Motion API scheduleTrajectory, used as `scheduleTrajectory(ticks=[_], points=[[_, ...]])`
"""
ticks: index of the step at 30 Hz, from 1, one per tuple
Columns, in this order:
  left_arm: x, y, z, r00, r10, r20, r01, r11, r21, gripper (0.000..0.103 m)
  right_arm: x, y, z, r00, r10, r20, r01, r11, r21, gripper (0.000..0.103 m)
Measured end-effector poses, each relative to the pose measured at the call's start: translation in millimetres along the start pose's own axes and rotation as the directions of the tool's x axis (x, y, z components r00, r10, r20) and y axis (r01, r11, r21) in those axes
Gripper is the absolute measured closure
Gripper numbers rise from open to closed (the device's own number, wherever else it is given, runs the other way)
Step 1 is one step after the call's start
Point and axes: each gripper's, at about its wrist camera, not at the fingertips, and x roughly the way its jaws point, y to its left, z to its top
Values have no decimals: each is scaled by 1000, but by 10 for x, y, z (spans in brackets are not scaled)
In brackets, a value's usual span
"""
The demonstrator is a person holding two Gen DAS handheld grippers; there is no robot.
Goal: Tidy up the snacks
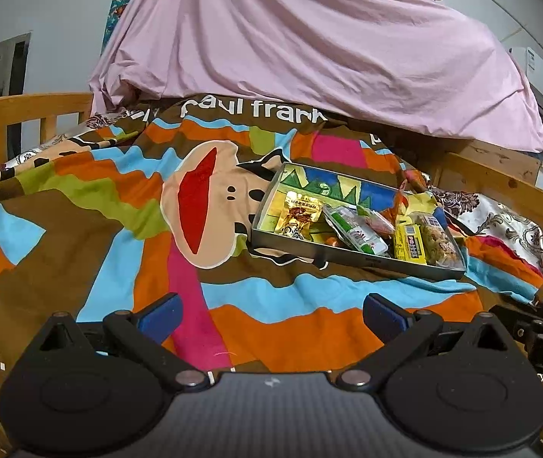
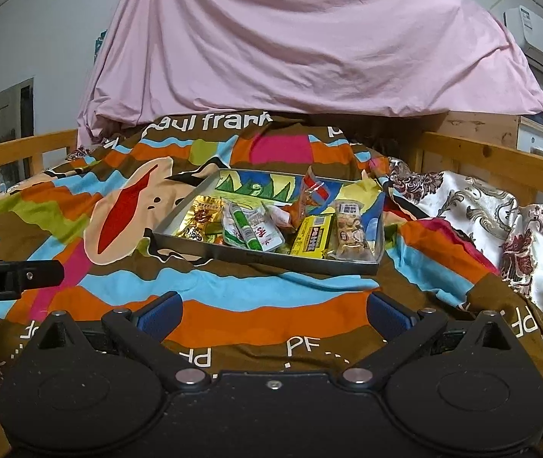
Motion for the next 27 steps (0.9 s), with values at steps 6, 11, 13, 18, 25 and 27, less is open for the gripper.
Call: scheduleTrajectory(ticks=[6,11,13,18,25,27], points=[[-22,-16,-4,1000,4,5,-4,1000,7,0,-7,-2,-3,1000,1,6,-1,1000,0,1],[-33,-29,-10,1000,0,6,-1,1000,19,0,-8,-1,-2,1000,1,6,-1,1000,0,1],[-35,-39,-10,1000,1,8,-1,1000,24,0,-9,-1,-2,1000,1,6,-1,1000,0,1],[-37,-39,-9,1000,1,10,-1,1000,27,0,-10,12,-9,1000,3,4,-3,1000,-1,1],[-40,-37,-16,1000,1,10,-1,1000,29,0,-16,27,-15,1000,5,3,-5,1000,-3,1],[-40,-38,-16,1000,1,10,-1,1000,30,0,-18,29,-16,1000,4,2,-4,1000,-3,1]])
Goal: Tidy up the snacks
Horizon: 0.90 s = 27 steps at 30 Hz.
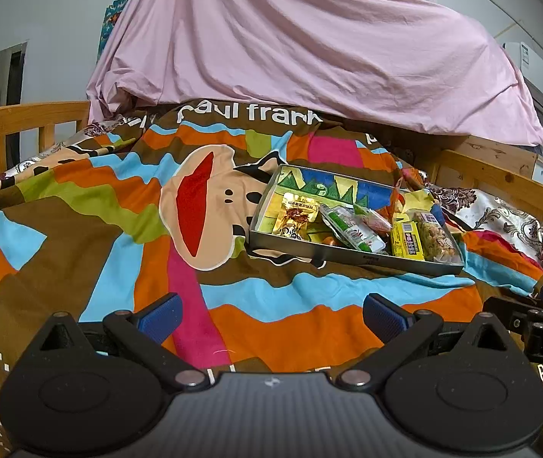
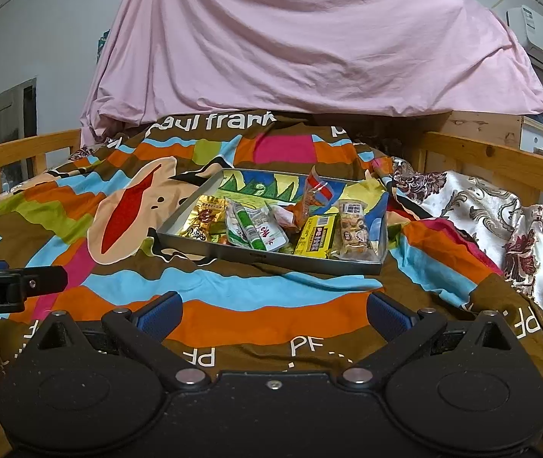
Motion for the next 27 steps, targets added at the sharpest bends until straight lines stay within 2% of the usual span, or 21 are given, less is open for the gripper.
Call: scheduleTrajectory(ticks=[12,16,18,20,27], points=[[0,-1,-4,1000,2,-2,-2,1000,2,0,3,11,3,1000,1,-2,-1,1000,-1,1],[-22,5,4,1000,13,-4,-13,999,-31,0,3,15,4,1000,1,-3,-1,1000,-2,1],[-7,-3,6,1000,10,-23,-10,1000,-28,0,5,22,4,1000,2,-5,-2,1000,-2,1],[-23,-5,-16,999,33,-9,-34,999,-28,0,1,38,-10,1000,3,-10,-3,1000,-4,1],[-23,-10,-19,999,39,-14,-39,999,-9,1,10,63,-34,1000,10,-20,-11,1000,-8,1]])
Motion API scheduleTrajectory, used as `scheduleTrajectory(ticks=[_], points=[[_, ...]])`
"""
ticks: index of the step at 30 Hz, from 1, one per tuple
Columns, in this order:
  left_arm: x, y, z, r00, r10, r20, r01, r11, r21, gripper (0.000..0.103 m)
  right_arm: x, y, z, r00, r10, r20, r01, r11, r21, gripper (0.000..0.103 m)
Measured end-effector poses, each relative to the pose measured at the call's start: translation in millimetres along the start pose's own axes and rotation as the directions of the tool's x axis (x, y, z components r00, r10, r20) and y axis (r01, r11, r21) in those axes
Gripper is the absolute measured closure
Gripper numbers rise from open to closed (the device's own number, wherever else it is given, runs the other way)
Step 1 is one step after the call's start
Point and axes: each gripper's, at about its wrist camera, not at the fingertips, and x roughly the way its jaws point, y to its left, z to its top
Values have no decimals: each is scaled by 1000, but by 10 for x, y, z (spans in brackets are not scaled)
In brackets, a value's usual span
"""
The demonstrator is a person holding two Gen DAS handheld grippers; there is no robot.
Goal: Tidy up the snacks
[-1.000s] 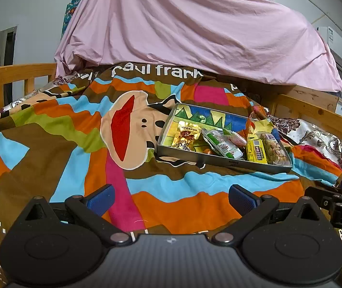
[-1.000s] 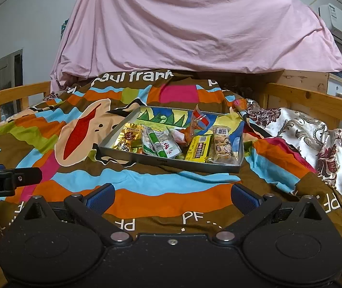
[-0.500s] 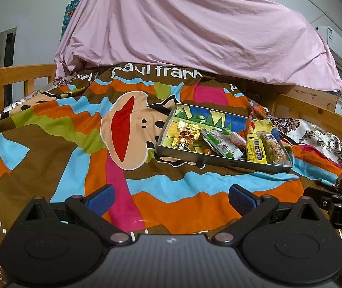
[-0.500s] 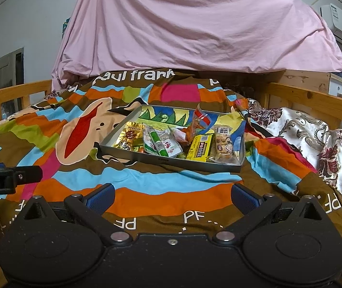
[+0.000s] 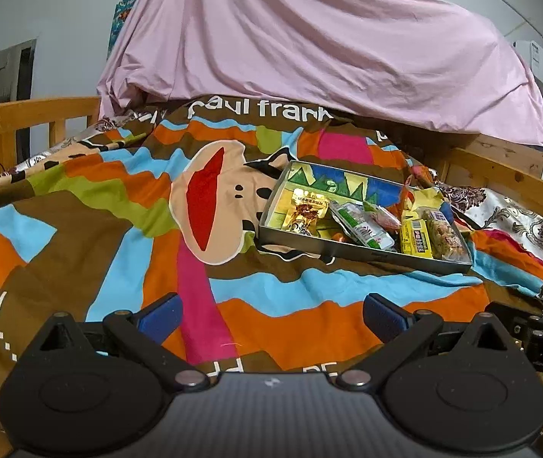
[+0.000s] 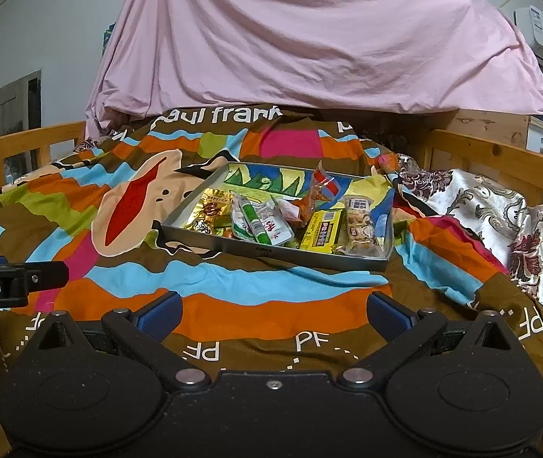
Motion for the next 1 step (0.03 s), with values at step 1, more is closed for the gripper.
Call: scheduleTrajectory(ticks=[1], points=[[2,-5,1,1000,-2,-2,2,1000,3,1,-5,1,-8,1000,1,-3,-1,1000,2,1]])
